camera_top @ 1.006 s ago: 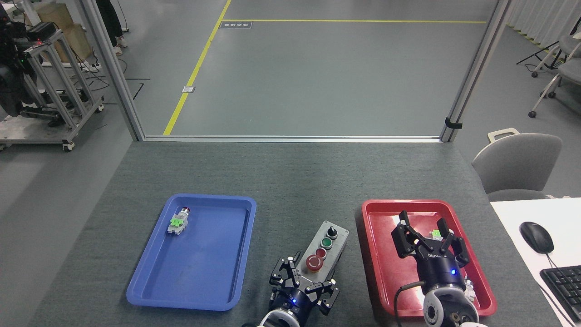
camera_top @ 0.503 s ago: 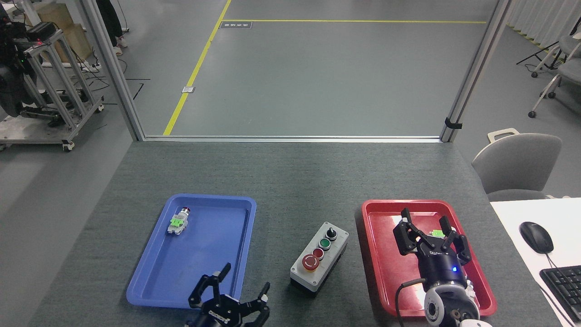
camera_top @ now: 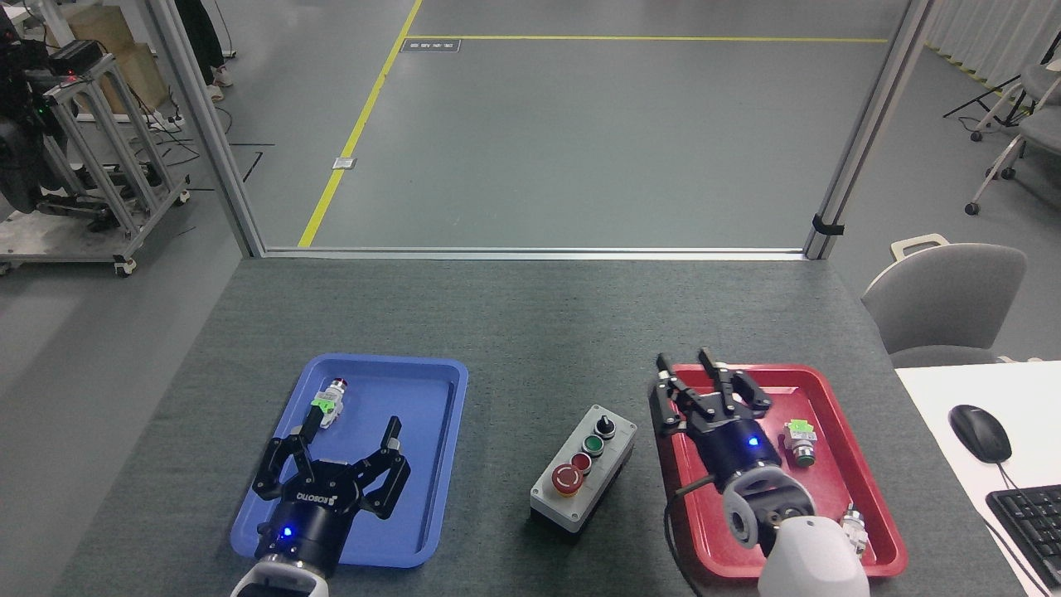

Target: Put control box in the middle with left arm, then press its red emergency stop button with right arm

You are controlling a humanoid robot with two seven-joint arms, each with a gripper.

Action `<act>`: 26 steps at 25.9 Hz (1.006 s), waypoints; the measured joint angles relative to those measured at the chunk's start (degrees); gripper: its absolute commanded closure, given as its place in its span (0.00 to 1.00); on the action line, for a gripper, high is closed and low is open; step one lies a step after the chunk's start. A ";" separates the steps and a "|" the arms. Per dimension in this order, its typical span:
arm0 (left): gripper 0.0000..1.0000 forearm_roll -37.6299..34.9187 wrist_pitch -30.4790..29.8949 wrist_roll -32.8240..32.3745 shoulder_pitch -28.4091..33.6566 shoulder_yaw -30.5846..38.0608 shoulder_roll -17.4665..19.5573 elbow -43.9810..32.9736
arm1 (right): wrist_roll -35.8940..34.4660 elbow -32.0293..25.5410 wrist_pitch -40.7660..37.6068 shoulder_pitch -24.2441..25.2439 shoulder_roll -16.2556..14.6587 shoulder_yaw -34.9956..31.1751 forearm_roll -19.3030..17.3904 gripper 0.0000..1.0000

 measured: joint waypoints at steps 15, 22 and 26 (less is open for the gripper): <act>0.01 2.30 0.36 0.40 -9.87 4.75 -0.56 15.23 | 0.46 8.93 -2.53 -1.54 4.12 20.74 4.66 1.00; 0.01 2.39 0.69 0.27 -10.62 4.83 -0.57 15.46 | 0.59 8.99 -2.24 -1.05 3.45 20.58 4.67 1.00; 0.01 2.43 0.76 -0.22 -11.53 4.82 -0.56 15.56 | 0.00 9.31 -2.16 -0.92 3.15 20.42 4.47 1.00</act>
